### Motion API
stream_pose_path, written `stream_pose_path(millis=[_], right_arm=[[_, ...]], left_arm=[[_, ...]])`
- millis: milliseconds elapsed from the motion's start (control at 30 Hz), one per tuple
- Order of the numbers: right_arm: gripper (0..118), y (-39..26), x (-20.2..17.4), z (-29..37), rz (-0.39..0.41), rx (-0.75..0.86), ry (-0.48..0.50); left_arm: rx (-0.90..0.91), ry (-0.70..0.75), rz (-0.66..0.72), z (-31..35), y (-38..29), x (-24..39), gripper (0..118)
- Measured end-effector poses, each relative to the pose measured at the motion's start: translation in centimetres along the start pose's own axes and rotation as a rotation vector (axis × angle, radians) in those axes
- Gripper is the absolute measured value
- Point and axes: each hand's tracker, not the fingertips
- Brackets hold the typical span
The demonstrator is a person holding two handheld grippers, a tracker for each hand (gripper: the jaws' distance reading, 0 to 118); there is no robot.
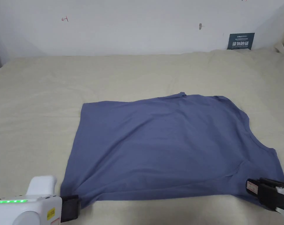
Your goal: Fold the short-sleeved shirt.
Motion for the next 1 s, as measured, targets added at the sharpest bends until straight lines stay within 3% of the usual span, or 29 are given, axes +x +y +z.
stream_pose_path(millis=[200, 267, 333, 433, 500, 533, 633, 833, 933, 967, 1000], right_arm=[[0, -0.3, 0.2, 0.0, -0.015, -0.004, -0.007], [0, -0.3, 0.3, 0.3, -0.003, -0.008, -0.031], [0, -0.3, 0.5, 0.9, 0.004, -0.002, -0.037], [0, -0.6, 1.0, 1.9, 0.021, 0.007, -0.056], [0, -1.0, 1.4, 2.3, 0.073, 0.009, -0.082], [8, -1.3, 1.6, 2.5, 0.094, 0.007, -0.112], [70, -2.0, 2.0, 2.7, 0.128, -0.013, -0.148], [71, -2.7, 2.9, 1.8, 0.186, -0.016, -0.221], [69, -2.1, 4.2, 0.5, 0.111, -0.027, -0.201], [59, -1.9, 4.6, 0.1, 0.083, -0.040, -0.187], [32, -1.9, 5.0, -0.3, 0.068, -0.053, -0.167]], left_arm=[[-0.088, 0.054, -0.022, -2.4, -0.8, 0.0, 87], [-0.084, 0.019, 0.010, -2.0, -0.7, -0.2, 55], [-0.064, -0.003, 0.032, -1.7, -0.8, 0.0, 6], [-0.074, 0.009, 0.000, -1.1, -0.7, 0.5, 4], [-0.073, 0.011, 0.001, -1.0, -0.4, 0.4, 4], [-0.071, 0.017, 0.010, -0.9, -0.2, 0.2, 4], [-0.047, 0.008, 0.035, 0.0, 0.2, -0.2, 4], [-0.025, 0.014, 0.039, 0.9, 1.3, -0.2, 4], [-0.021, 0.021, 0.030, 1.1, 1.6, 0.1, 4], [-0.022, 0.021, 0.027, 1.1, 1.6, 0.2, 4], [-0.022, 0.023, 0.024, 1.1, 1.6, 0.3, 4]])
